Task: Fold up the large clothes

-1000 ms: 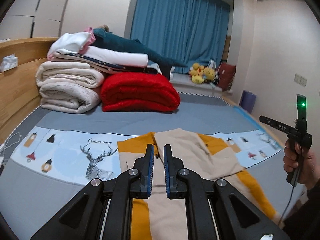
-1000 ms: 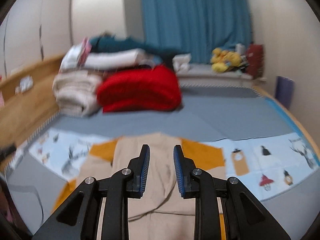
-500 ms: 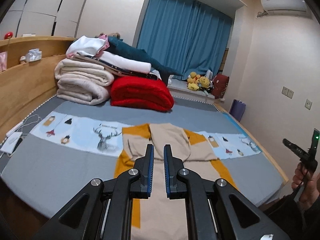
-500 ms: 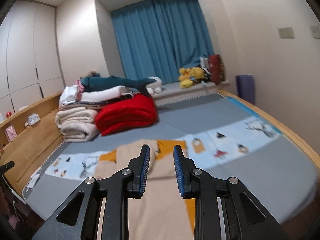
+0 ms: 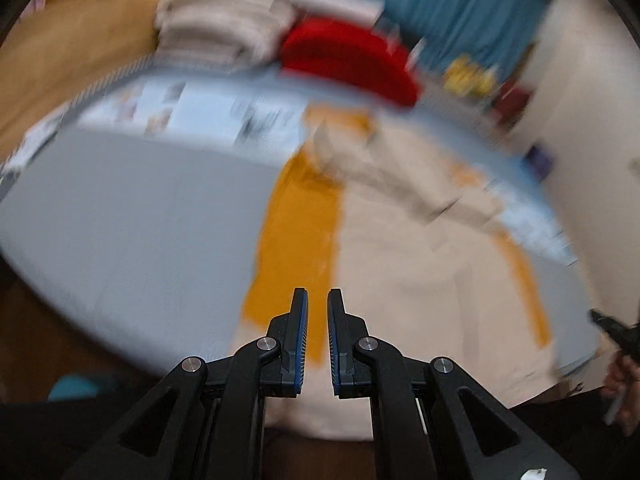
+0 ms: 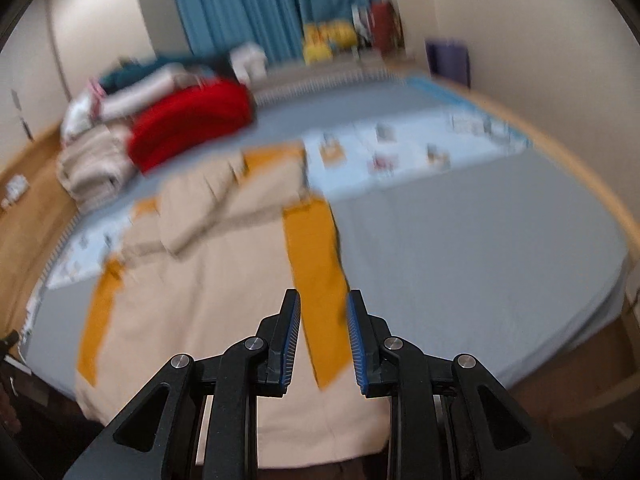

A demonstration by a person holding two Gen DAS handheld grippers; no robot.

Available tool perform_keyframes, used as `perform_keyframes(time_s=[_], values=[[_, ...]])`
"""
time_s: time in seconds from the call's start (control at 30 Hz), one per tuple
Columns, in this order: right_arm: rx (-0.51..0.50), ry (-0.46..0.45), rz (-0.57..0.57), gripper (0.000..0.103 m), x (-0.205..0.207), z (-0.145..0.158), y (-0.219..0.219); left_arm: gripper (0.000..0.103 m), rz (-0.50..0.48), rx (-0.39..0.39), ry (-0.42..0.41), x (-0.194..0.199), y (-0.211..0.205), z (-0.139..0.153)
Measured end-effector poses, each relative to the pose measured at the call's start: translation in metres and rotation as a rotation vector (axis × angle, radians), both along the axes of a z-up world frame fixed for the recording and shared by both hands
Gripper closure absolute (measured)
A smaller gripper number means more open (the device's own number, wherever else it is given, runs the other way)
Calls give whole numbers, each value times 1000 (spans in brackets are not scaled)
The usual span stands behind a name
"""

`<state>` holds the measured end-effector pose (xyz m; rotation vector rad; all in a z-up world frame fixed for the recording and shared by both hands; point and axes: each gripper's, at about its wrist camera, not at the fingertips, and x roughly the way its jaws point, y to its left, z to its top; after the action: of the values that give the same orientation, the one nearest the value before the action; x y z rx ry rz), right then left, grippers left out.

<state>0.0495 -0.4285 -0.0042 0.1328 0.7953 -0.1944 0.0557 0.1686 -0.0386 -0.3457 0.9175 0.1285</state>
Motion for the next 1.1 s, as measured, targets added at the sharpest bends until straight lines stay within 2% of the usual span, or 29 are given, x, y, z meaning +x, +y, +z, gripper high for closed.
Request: perform_keyframes(time_s=[0.03,0.07,0.17,0.3,0.4,0.63,0.73,0.9,0.93,0.97,1.03,1.07,1.1], values=[[9,73,1,78,12,-15,-2,95,17,-14,74,9,5,-14],[13,110,10,78,19,-25,-4,95,30,-47,109,15,9,-23],[20,223,11,78,37,-59,-6,95,85,-100,162,22,21,-41],[-3,366,-46,78,49,-103,-15,93,129,-149,236,23,33,-62],[5,434,-100,77,47,-121,-27,85,164,-159,300,23,44,-79],[10,493,-136,71,43,-131,-35,71,172,-218,363,18,51,-99],[9,508,-150,65,38,-135,-36,70,166,-197,393,21,50,-105],[34,512,-167,63,31,-135,-42,71,143,-143,413,27,44,-112],[35,512,-165,63,30,-135,-42,73,132,-121,413,27,41,-112],[33,514,-160,63,29,-135,-41,84,116,-96,412,27,38,-111],[31,517,-150,63,29,-135,-39,94,95,-100,405,25,37,-109],[39,516,-147,63,27,-135,-39,96,91,-110,393,24,37,-105],[60,513,-144,70,25,-134,-40,96,87,-117,382,23,37,-102]])
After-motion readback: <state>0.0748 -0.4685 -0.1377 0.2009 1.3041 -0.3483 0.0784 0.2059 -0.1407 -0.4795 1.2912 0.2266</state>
